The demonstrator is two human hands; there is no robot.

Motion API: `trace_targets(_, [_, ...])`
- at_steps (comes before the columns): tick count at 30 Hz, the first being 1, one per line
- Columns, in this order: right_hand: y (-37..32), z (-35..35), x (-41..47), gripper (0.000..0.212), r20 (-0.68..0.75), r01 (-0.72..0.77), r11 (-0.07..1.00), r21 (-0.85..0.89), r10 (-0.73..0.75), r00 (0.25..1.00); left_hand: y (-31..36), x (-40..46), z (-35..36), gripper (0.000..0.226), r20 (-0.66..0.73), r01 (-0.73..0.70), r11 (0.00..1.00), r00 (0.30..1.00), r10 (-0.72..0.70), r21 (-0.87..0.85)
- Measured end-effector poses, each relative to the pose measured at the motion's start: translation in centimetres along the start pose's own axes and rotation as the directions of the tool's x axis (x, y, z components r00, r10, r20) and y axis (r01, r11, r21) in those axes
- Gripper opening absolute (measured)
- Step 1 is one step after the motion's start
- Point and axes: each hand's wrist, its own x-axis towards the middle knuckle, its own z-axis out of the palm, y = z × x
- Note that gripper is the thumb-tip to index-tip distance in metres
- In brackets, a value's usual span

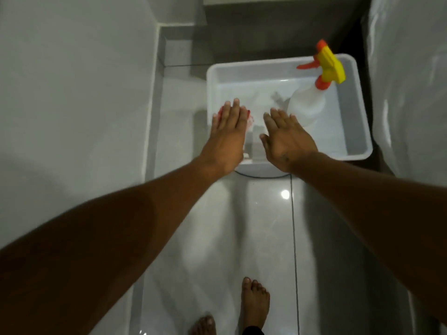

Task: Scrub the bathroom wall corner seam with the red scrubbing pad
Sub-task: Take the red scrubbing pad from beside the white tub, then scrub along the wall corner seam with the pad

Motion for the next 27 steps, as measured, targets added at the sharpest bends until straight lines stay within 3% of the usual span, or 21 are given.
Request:
trace_targets(5, [-3.9, -1.0, -4.0, 0.066, 0.04, 0.02, 0.999, -0.031, -0.018, 0.999, -1.2, -9.5, -1.3, 0.113, 0.072, -0.002, 1.0, 0.997, 0.002, 0.002])
trace_targets(12, [-13.8, 3.7, -10.6, 0.066, 0.084, 0.076, 0.997, -0.012, -0.075, 0.994, -6.0, -22.4, 1.8, 0.12, 0.213, 0.073, 0.994, 0.973, -0.089, 0.081])
trace_targets(19, [-21.7, 11.2, -16.7, 0.066, 0.163, 0.096, 0.995, -0.027, -0.091, 0.982, -10.9, -35.4, 7.0, 0.116, 0.272, 0.095, 0.992, 0.955, -0.115, 0.085])
trace_targets(27, [-25.4, 23.5, -17.8, 0.066, 0.256, 0.166, 0.986, -0.012, -0.158, 0.954, -15.7, -40.9, 17.2, 0.105, 0.361, 0.119, 0.989, 0.922, -0.143, 0.09])
